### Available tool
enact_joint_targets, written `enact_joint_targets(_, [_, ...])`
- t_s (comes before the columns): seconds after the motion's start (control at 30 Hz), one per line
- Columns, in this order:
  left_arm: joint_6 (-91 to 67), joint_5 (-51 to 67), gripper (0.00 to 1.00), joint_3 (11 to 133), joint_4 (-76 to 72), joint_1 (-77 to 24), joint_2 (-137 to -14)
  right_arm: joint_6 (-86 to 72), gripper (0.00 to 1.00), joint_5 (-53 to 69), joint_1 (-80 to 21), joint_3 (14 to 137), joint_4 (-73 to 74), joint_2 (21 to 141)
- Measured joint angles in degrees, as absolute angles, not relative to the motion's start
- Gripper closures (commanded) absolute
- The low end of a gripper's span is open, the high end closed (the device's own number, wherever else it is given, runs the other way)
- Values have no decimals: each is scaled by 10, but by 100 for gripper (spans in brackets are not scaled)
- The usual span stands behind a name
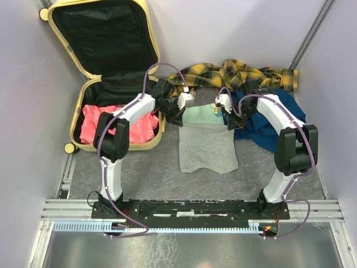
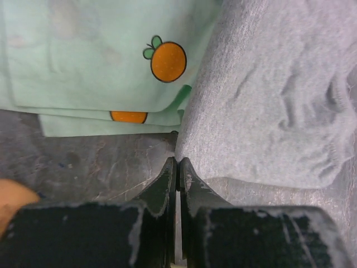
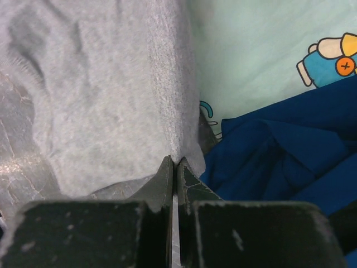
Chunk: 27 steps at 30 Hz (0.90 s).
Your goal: Pack the luggage
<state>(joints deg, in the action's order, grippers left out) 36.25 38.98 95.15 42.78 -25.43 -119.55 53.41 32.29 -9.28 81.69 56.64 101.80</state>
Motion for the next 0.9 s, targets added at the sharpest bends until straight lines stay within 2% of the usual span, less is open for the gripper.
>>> enact_joint_targets(0.23, [363,388,97,910,398,-255,-1100,573,96,330,-93,764,563,941])
enact_joint_targets(0.47, [384,364,97,707,337,-300,-943,628,94,338,-94,642,543,819])
enact_joint_targets(0.9, [417,297,97,523,250,-394,-865,649,91,340,-132,472,510,747])
